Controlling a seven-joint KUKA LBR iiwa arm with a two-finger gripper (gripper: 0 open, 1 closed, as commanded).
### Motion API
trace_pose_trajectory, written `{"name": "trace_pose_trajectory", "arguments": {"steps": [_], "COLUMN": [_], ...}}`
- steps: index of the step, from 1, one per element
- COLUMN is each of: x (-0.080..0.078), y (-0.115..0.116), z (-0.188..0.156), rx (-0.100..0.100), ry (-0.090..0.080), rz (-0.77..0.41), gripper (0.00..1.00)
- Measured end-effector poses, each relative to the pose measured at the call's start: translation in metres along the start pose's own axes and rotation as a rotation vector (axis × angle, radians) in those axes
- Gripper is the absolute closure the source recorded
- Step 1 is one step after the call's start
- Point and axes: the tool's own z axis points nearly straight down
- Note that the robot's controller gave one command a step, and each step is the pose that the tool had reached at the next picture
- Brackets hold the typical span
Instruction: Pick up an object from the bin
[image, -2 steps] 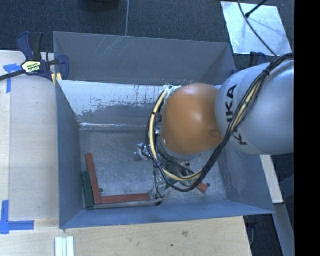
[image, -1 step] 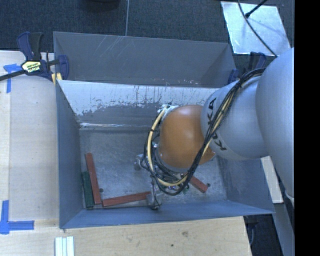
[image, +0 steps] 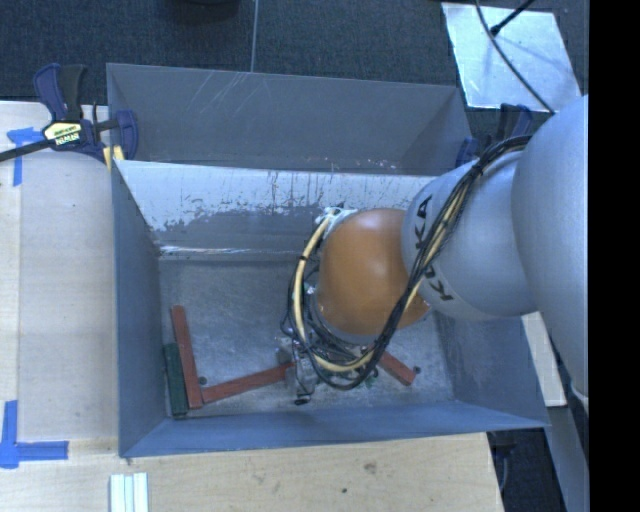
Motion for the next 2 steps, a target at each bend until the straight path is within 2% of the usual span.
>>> {"name": "trace_pose_trajectory", "arguments": {"steps": [1, 2], "x": [0.000, 0.012], "y": [-0.001, -0.033], "z": [0.001, 0.001], "rx": [-0.002, 0.000], "ry": [0.000, -0.013], "rz": [-0.010, -0.288], "gripper": [1.00, 1.00]}}
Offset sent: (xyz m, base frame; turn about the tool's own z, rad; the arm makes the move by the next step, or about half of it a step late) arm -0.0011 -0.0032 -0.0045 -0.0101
